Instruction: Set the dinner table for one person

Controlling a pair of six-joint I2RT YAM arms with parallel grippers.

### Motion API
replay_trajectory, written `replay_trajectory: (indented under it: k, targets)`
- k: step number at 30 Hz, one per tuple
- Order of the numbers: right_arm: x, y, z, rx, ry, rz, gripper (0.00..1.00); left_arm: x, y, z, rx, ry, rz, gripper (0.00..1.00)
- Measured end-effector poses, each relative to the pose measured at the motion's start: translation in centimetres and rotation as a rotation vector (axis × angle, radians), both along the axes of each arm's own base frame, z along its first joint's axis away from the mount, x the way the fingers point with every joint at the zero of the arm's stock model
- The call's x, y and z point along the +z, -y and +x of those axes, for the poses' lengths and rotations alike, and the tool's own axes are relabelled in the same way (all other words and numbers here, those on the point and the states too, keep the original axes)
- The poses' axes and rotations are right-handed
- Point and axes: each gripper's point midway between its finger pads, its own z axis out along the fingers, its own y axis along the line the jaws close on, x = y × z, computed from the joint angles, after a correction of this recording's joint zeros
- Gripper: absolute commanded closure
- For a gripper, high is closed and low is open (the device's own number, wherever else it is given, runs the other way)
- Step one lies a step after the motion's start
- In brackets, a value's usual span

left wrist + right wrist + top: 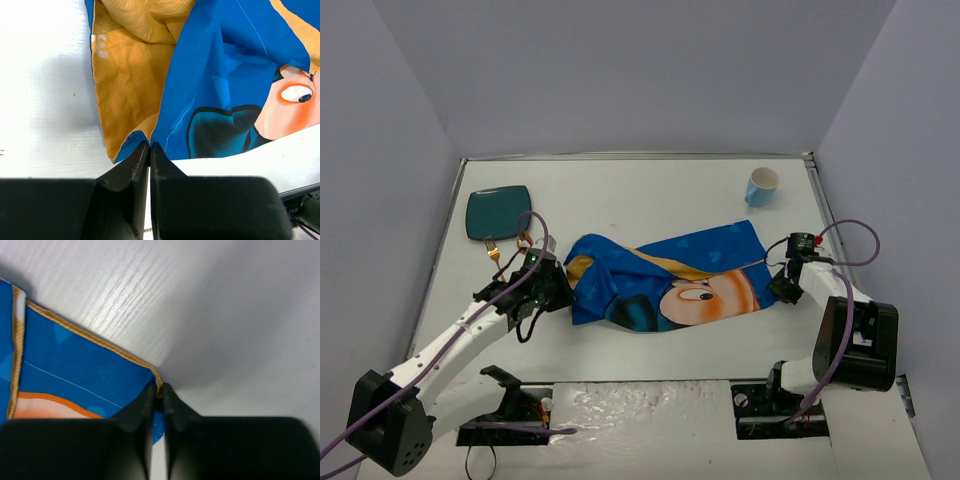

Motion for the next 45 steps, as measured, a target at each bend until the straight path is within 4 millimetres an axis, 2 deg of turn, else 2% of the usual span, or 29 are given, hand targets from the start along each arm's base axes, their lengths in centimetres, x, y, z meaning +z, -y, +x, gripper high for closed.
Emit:
replay_trajectory:
  k: [7,9,11,14,17,20,23,27,30,32,34,41,45]
  targets:
    - [0.6,-1.0,0.1,0.021,0.029,0.042,1.00,0.4,0.0,0.3,-0.002,0.000,0.012,1.00]
    - [1.5,-1.4,0.4,0.033,0.057,0.058,1.00,1.0,0.0,0.6,-0.004,0.004,0.016,1.00]
    - [3.4,-1.6,1.2,0.048,0.098,0.069,1.00,2.4,0.1,1.2,-0.006,0.018,0.018,1.00]
    - [8.8,-1.6,4.4,0.072,0.225,0.062,1.00,6.7,0.5,3.6,-0.003,0.085,0.006,1.00]
    - [16.2,-1.3,8.0,0.100,0.401,0.032,1.00,12.3,0.4,6.4,0.008,0.181,-0.013,1.00]
    - [23.5,-1.0,10.2,0.124,0.566,-0.008,1.00,18.3,-0.5,9.2,0.041,0.298,-0.035,1.00]
    - [28.7,-0.9,10.5,0.140,0.667,-0.040,1.00,23.5,-1.9,10.7,0.075,0.381,-0.038,1.00]
    - [34.0,-0.9,9.9,0.154,0.751,-0.070,1.00,30.2,-3.5,11.9,0.100,0.510,-0.040,1.00]
    - [37.7,-0.9,9.5,0.163,0.827,-0.094,1.00,33.4,-4.4,11.7,0.112,0.585,-0.038,1.00]
    - [38.9,-1.1,9.1,0.171,0.857,-0.102,1.00,34.2,-5.1,11.3,0.119,0.606,-0.032,1.00]
    - [39.0,-1.4,8.7,0.184,0.859,-0.091,1.00,34.2,-5.6,10.9,0.128,0.598,-0.028,1.00]
    - [36.6,-2.7,7.9,0.214,0.799,-0.021,1.00,32.8,-6.5,10.2,0.124,0.544,0.009,1.00]
    - [36.6,-2.8,7.8,0.212,0.797,-0.013,1.00,33.5,-6.5,10.8,0.111,0.558,0.022,1.00]
